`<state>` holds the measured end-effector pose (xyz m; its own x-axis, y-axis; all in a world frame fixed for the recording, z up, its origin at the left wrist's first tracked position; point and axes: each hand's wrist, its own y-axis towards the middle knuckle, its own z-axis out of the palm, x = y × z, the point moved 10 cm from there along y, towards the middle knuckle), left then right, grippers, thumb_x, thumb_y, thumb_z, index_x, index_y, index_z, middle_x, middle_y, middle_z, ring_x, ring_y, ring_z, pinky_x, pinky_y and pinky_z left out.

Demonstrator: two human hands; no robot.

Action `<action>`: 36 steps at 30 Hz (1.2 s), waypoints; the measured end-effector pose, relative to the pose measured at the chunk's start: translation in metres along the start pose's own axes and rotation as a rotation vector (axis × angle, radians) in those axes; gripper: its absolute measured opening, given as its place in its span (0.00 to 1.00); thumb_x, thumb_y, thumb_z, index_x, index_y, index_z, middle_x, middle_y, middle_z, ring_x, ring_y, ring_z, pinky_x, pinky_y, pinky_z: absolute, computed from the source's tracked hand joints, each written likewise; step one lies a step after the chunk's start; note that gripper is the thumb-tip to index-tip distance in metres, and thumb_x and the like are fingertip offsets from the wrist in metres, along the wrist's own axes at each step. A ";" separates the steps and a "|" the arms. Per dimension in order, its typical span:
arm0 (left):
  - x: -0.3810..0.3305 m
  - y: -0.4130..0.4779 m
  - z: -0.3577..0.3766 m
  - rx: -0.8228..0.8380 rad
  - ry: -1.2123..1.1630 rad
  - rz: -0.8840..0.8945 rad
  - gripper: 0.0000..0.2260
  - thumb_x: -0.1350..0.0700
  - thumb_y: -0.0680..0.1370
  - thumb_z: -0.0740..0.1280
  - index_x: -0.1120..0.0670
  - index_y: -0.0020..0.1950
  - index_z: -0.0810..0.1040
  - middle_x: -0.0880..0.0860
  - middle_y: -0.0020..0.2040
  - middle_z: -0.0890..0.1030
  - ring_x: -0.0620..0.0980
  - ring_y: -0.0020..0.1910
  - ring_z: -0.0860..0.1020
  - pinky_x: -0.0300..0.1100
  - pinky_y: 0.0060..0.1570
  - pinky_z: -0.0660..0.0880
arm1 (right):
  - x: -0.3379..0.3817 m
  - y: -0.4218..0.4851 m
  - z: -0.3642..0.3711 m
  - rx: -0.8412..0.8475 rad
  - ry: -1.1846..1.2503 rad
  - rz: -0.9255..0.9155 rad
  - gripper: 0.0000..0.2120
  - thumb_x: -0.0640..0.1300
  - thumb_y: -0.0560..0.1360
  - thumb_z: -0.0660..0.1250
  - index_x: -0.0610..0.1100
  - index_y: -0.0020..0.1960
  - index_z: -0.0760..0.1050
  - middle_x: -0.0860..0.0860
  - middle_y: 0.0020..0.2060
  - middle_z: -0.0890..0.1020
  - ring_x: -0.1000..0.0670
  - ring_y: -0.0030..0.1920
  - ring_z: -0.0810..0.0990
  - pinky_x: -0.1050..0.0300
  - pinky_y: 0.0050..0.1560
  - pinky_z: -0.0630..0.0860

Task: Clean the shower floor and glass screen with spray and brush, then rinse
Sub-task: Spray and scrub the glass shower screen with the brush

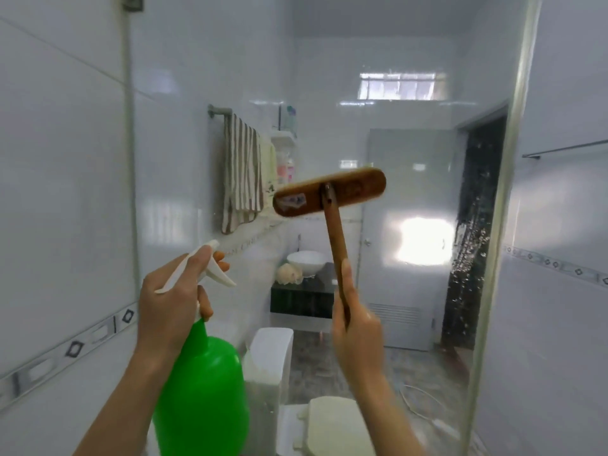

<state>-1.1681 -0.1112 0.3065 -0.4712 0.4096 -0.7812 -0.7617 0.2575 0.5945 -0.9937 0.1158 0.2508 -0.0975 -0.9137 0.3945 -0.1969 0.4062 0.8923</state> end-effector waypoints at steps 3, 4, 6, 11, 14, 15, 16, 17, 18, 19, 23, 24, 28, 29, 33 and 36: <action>-0.001 0.006 -0.011 -0.019 -0.011 -0.005 0.11 0.45 0.79 0.66 0.45 0.43 0.87 0.68 0.43 0.83 0.50 0.22 0.69 0.45 0.33 0.70 | 0.017 -0.035 0.023 -0.016 0.067 0.094 0.26 0.46 0.80 0.61 0.58 0.74 0.58 0.60 0.26 0.72 0.54 0.23 0.73 0.58 0.26 0.77; -0.002 0.009 -0.016 -0.024 -0.005 -0.007 0.11 0.45 0.79 0.66 0.45 0.43 0.87 0.68 0.43 0.83 0.51 0.22 0.69 0.45 0.33 0.69 | 0.030 -0.026 0.032 -0.037 0.064 0.072 0.26 0.44 0.80 0.61 0.56 0.75 0.58 0.60 0.26 0.73 0.55 0.24 0.73 0.58 0.28 0.78; -0.006 0.015 -0.025 -0.033 0.002 -0.008 0.12 0.46 0.79 0.66 0.48 0.44 0.87 0.61 0.43 0.85 0.50 0.21 0.69 0.42 0.30 0.69 | 0.058 0.010 0.052 -0.018 0.080 0.043 0.28 0.44 0.81 0.60 0.58 0.75 0.54 0.55 0.28 0.76 0.52 0.27 0.75 0.57 0.32 0.79; -0.020 0.029 -0.055 -0.086 0.009 0.020 0.12 0.49 0.80 0.65 0.54 0.48 0.85 0.50 0.45 0.87 0.46 0.19 0.68 0.35 0.23 0.70 | 0.073 0.008 0.081 0.068 0.071 0.060 0.31 0.46 0.81 0.58 0.69 0.73 0.46 0.50 0.29 0.76 0.51 0.26 0.75 0.54 0.31 0.79; -0.026 0.036 -0.070 -0.103 0.003 0.035 0.11 0.49 0.80 0.66 0.52 0.46 0.85 0.50 0.45 0.87 0.47 0.20 0.68 0.37 0.26 0.70 | 0.070 -0.033 0.082 0.066 0.052 0.085 0.35 0.46 0.80 0.60 0.72 0.72 0.43 0.54 0.26 0.73 0.55 0.24 0.70 0.55 0.26 0.77; -0.029 0.039 -0.076 -0.107 0.007 0.043 0.12 0.48 0.80 0.66 0.52 0.45 0.85 0.51 0.46 0.87 0.47 0.20 0.68 0.39 0.27 0.69 | 0.077 -0.020 0.086 0.065 0.064 0.058 0.33 0.46 0.80 0.59 0.71 0.73 0.45 0.53 0.26 0.73 0.54 0.23 0.71 0.54 0.26 0.77; -0.031 0.041 -0.079 -0.109 0.015 0.047 0.12 0.48 0.80 0.66 0.52 0.45 0.85 0.51 0.46 0.87 0.48 0.20 0.68 0.40 0.29 0.69 | 0.086 0.007 0.088 0.043 0.075 0.030 0.29 0.47 0.81 0.57 0.68 0.74 0.48 0.51 0.26 0.74 0.52 0.24 0.73 0.53 0.26 0.77; -0.032 0.043 -0.082 -0.111 0.027 0.048 0.12 0.48 0.80 0.66 0.52 0.44 0.86 0.52 0.45 0.87 0.48 0.20 0.68 0.41 0.30 0.68 | 0.099 0.041 0.089 0.032 0.093 0.015 0.27 0.47 0.82 0.56 0.65 0.75 0.51 0.49 0.27 0.75 0.50 0.24 0.74 0.52 0.27 0.77; -0.035 0.045 -0.083 -0.114 0.037 0.051 0.13 0.48 0.80 0.66 0.52 0.44 0.86 0.55 0.44 0.86 0.47 0.20 0.68 0.42 0.31 0.68 | 0.113 0.074 0.089 0.029 0.089 -0.011 0.26 0.47 0.82 0.56 0.62 0.76 0.52 0.48 0.27 0.75 0.48 0.25 0.74 0.52 0.27 0.78; -0.037 0.046 -0.084 -0.119 0.042 0.054 0.13 0.48 0.80 0.66 0.52 0.44 0.86 0.58 0.43 0.86 0.47 0.20 0.69 0.42 0.31 0.68 | 0.125 0.102 0.087 0.024 0.071 -0.040 0.26 0.46 0.82 0.56 0.60 0.76 0.52 0.48 0.28 0.75 0.48 0.25 0.74 0.53 0.28 0.78; -0.043 0.056 -0.086 -0.122 0.019 0.063 0.13 0.48 0.79 0.66 0.54 0.45 0.86 0.58 0.42 0.86 0.47 0.20 0.69 0.37 0.25 0.69 | 0.114 0.100 0.093 0.004 0.060 -0.027 0.23 0.46 0.82 0.57 0.56 0.76 0.57 0.48 0.28 0.75 0.48 0.26 0.74 0.54 0.27 0.77; -0.044 0.059 -0.086 -0.120 0.020 0.065 0.13 0.48 0.79 0.66 0.55 0.45 0.86 0.56 0.42 0.86 0.47 0.20 0.68 0.36 0.24 0.68 | 0.104 0.079 0.096 0.024 0.065 0.001 0.20 0.47 0.82 0.56 0.53 0.74 0.63 0.48 0.28 0.75 0.48 0.26 0.75 0.52 0.28 0.78; -0.044 0.067 -0.089 -0.122 0.021 0.068 0.14 0.47 0.79 0.66 0.56 0.46 0.86 0.51 0.45 0.87 0.48 0.21 0.68 0.36 0.24 0.69 | 0.128 0.103 0.095 0.017 0.038 -0.057 0.26 0.46 0.82 0.55 0.59 0.77 0.52 0.48 0.27 0.74 0.49 0.25 0.74 0.56 0.26 0.76; -0.045 0.069 -0.087 -0.119 0.025 0.071 0.14 0.47 0.79 0.66 0.55 0.46 0.86 0.51 0.44 0.87 0.48 0.22 0.69 0.37 0.24 0.69 | 0.146 0.141 0.092 -0.009 0.015 -0.075 0.26 0.45 0.83 0.55 0.59 0.77 0.51 0.47 0.29 0.75 0.51 0.25 0.73 0.57 0.26 0.75; -0.042 0.072 -0.081 -0.119 -0.003 0.054 0.14 0.47 0.79 0.66 0.55 0.46 0.86 0.53 0.43 0.86 0.49 0.22 0.69 0.39 0.25 0.69 | 0.200 0.250 0.074 -0.024 -0.122 -0.126 0.27 0.43 0.83 0.53 0.57 0.78 0.47 0.46 0.35 0.78 0.54 0.25 0.69 0.64 0.24 0.66; -0.043 0.076 -0.083 -0.148 -0.012 0.045 0.13 0.46 0.79 0.66 0.52 0.44 0.86 0.57 0.41 0.86 0.45 0.22 0.71 0.41 0.28 0.70 | 0.175 0.212 0.080 0.043 -0.084 -0.068 0.27 0.46 0.83 0.51 0.64 0.76 0.43 0.40 0.37 0.78 0.53 0.26 0.70 0.56 0.27 0.73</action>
<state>-1.2429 -0.1822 0.3689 -0.5015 0.4289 -0.7514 -0.7975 0.1074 0.5936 -1.1306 0.0427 0.4911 -0.1632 -0.9359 0.3123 -0.2477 0.3452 0.9052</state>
